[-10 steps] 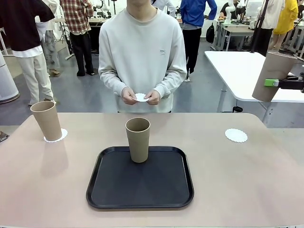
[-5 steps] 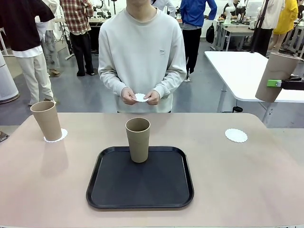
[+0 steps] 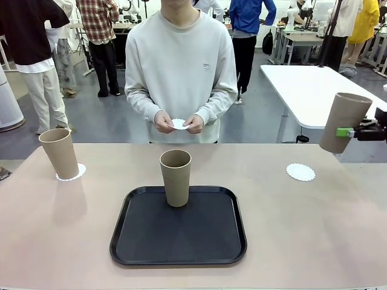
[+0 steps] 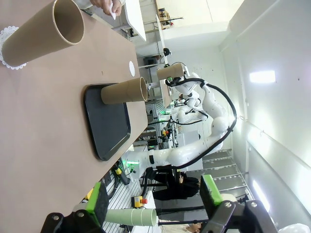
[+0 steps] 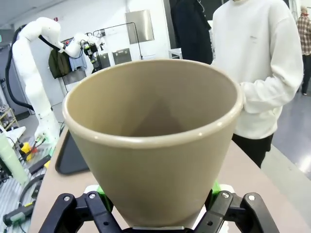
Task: Place coasters on the table and set cups on them.
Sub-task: Take one Reusable plastic cup from the Flat Tray and place it on a coaster set by the human.
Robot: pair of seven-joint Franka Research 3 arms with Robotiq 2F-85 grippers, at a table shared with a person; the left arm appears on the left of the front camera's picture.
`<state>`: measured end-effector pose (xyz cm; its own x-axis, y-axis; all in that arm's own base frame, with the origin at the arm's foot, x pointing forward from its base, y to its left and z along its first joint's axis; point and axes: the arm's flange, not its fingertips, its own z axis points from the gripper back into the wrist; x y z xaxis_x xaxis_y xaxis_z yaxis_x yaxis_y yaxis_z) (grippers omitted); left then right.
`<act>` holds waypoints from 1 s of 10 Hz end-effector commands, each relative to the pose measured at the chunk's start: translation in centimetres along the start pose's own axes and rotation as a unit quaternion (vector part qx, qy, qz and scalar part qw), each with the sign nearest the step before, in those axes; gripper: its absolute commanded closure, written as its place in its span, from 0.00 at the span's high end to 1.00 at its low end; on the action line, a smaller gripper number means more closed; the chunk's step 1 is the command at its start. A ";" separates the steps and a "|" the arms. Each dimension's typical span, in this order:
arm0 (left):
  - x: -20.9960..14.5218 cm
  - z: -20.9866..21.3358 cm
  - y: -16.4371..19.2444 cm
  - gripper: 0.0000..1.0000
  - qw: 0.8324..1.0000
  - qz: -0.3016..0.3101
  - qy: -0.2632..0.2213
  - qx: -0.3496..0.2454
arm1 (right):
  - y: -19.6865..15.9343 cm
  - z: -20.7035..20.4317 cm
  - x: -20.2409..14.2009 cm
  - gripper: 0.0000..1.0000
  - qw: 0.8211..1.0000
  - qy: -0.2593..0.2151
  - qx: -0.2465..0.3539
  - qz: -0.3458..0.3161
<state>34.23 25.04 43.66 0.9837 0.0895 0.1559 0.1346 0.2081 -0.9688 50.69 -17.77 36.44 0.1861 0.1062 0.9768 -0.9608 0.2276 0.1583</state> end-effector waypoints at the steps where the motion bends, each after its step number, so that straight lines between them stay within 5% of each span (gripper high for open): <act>1: -0.1 0.1 -0.3 1.00 1.000 0.001 -0.002 -0.003 | -1.3 1.0 -1.1 0.83 1.000 0.001 0.005 0.016; 10: -0.1 0.1 -0.3 1.00 1.000 0.001 -0.002 -0.003 | -6.8 -5.1 -6.3 0.83 0.998 0.004 0.028 0.051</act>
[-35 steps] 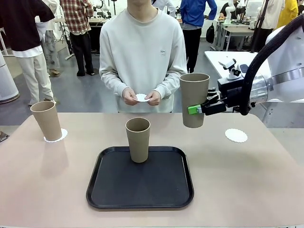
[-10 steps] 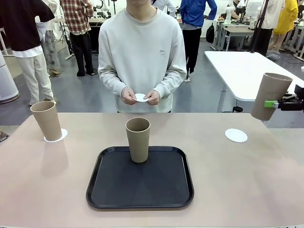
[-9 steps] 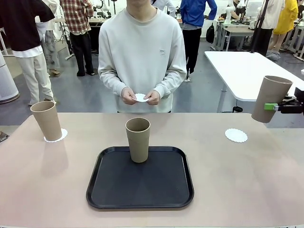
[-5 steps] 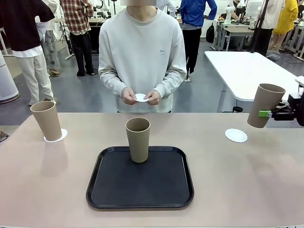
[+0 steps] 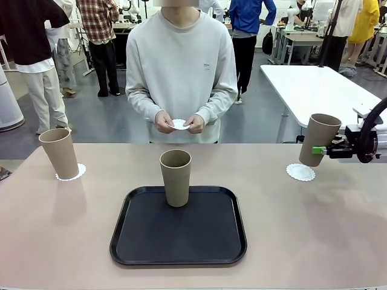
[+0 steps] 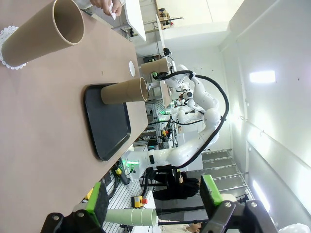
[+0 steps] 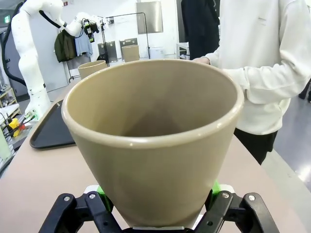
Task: Place coasters on the table and set cups on them.
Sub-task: Take one Reusable plastic cup from the Flat Tray and place it on a coaster set by the human.
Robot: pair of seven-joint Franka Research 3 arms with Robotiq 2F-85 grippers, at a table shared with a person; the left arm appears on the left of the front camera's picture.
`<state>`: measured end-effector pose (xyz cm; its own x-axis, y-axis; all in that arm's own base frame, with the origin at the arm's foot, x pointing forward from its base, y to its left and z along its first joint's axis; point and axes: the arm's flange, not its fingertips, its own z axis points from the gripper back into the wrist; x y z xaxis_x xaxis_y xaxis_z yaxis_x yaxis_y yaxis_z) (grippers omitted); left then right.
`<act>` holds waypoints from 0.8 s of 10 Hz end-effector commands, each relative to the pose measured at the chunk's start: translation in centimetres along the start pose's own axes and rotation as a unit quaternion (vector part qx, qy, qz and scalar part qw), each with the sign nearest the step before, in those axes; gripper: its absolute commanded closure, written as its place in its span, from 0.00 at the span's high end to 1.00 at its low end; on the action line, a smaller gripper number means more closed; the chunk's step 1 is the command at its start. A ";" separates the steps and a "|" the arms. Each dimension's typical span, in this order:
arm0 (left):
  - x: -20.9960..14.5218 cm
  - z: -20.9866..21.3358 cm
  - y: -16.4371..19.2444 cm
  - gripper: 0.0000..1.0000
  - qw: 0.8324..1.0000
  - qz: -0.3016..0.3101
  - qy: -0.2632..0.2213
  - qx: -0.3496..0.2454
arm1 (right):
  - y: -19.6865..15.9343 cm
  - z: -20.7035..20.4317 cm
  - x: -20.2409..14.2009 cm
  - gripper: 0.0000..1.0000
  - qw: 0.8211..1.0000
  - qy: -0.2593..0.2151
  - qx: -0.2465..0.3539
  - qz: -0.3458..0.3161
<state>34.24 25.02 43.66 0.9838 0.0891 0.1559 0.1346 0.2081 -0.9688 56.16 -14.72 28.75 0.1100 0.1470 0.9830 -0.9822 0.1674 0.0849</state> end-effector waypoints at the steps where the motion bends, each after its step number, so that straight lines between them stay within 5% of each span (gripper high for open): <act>1: -0.1 0.1 -0.3 1.00 1.000 0.001 -0.003 -0.003 | -1.6 0.1 -0.9 0.83 1.000 -0.006 0.003 0.003; 5: -0.1 0.1 -0.3 1.00 1.000 0.001 -0.003 -0.003 | -1.7 -0.5 -1.8 0.83 1.000 0.027 0.010 -0.008; 8: -0.1 0.1 -0.3 1.00 1.000 0.001 -0.003 -0.003 | -1.2 -0.5 -2.3 0.83 1.000 0.003 0.007 -0.011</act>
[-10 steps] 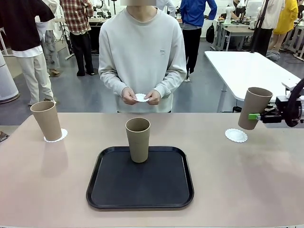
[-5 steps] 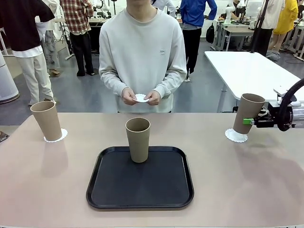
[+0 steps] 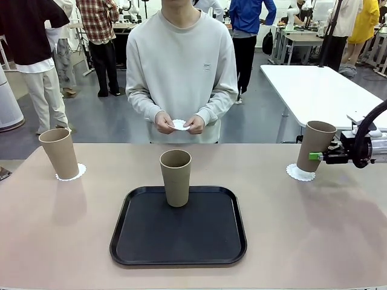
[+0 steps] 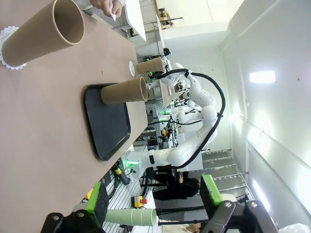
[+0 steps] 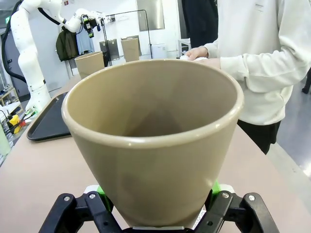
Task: Place coasters on the table and set cups on them.
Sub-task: Take one Reusable plastic cup from the Flat Tray and place it on a coaster set by the human.
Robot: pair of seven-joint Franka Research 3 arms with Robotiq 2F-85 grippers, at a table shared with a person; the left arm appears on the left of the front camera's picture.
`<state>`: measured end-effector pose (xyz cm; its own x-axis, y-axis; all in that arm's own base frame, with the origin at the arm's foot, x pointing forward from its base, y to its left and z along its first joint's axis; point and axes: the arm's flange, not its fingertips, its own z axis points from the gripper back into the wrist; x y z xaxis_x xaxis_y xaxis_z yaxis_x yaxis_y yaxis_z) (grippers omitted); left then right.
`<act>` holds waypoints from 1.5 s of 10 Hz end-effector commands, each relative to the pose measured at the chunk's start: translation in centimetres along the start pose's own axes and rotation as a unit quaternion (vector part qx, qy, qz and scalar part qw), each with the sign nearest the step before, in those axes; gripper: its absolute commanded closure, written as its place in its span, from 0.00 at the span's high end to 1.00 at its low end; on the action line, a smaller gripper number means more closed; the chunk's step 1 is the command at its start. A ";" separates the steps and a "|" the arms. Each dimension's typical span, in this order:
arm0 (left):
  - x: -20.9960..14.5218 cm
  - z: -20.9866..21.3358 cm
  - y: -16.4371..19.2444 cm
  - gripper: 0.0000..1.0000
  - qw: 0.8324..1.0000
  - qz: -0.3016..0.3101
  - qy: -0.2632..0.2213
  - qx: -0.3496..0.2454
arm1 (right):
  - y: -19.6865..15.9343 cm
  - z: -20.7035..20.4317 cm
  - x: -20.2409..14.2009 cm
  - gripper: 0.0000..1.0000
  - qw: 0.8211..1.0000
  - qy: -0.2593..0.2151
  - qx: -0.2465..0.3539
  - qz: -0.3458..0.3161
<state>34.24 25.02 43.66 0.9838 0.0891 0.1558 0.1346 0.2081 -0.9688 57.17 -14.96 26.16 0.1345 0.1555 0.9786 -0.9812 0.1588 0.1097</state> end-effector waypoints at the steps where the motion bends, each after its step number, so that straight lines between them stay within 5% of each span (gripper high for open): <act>1: -0.1 0.1 -0.3 1.00 1.000 0.001 -0.003 -0.003 | 0.0 0.0 0.0 0.83 1.000 0.000 0.000 0.000; 15: -0.1 0.1 -0.3 1.00 1.000 0.001 -0.003 -0.003 | -0.5 -1.9 -1.6 0.83 0.998 0.043 0.028 0.027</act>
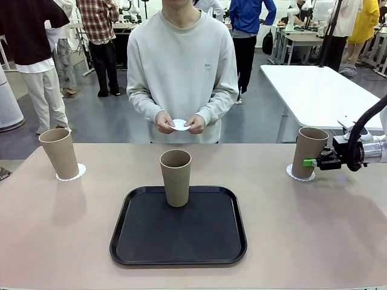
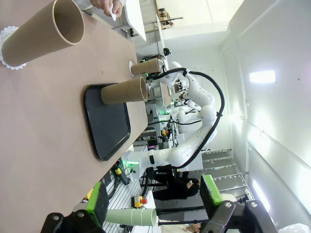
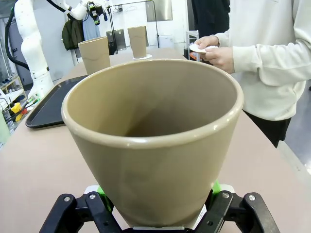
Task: Place coasters on the table and set cups on them.
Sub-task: Take one Reusable plastic cup from the Flat Tray and place it on a coaster set by the human.
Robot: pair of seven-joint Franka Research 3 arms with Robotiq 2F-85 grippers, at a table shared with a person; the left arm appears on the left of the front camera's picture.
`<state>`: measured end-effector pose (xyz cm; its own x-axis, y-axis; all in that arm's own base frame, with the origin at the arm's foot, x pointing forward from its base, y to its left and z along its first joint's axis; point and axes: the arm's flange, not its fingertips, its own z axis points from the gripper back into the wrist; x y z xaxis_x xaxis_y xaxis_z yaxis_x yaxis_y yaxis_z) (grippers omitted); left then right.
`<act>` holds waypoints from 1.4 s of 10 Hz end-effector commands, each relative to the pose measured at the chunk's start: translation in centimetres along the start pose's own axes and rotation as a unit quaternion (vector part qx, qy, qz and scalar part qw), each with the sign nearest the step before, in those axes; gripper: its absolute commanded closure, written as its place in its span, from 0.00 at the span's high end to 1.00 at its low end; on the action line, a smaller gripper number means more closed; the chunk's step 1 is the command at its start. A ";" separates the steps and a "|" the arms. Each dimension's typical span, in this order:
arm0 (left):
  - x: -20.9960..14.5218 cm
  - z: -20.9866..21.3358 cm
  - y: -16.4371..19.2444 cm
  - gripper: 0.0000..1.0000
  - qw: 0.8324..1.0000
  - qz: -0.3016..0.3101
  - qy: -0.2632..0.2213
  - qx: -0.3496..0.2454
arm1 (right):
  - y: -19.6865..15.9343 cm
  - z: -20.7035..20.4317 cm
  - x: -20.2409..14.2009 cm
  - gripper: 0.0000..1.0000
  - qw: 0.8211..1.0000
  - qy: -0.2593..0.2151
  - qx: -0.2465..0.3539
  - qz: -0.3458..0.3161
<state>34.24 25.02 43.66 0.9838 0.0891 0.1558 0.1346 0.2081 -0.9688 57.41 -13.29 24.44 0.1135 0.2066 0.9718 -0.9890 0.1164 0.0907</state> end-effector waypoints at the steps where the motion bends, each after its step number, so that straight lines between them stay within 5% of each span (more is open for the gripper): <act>1: -0.1 0.1 -0.3 1.00 1.000 0.001 -0.003 -0.003 | -0.4 0.0 -0.3 0.83 1.000 0.020 0.009 0.015; 6: -0.1 0.1 -0.3 1.00 1.000 0.001 -0.003 -0.003 | -0.7 -0.1 -0.7 0.83 0.999 0.027 0.014 0.015; 7: -0.1 0.1 -0.3 1.00 1.000 0.001 -0.003 -0.003 | -0.8 -0.1 -0.8 1.00 0.999 0.029 0.015 0.015; 14: -0.1 0.1 -0.3 1.00 1.000 0.001 -0.003 -0.003 | -0.6 0.7 -0.6 1.00 0.999 0.051 0.015 0.002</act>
<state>34.24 25.02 43.66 0.9838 0.0891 0.1559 0.1346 0.2081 -0.9688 57.34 -13.79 23.72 0.1136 0.2730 0.9553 -0.9912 0.0963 0.0904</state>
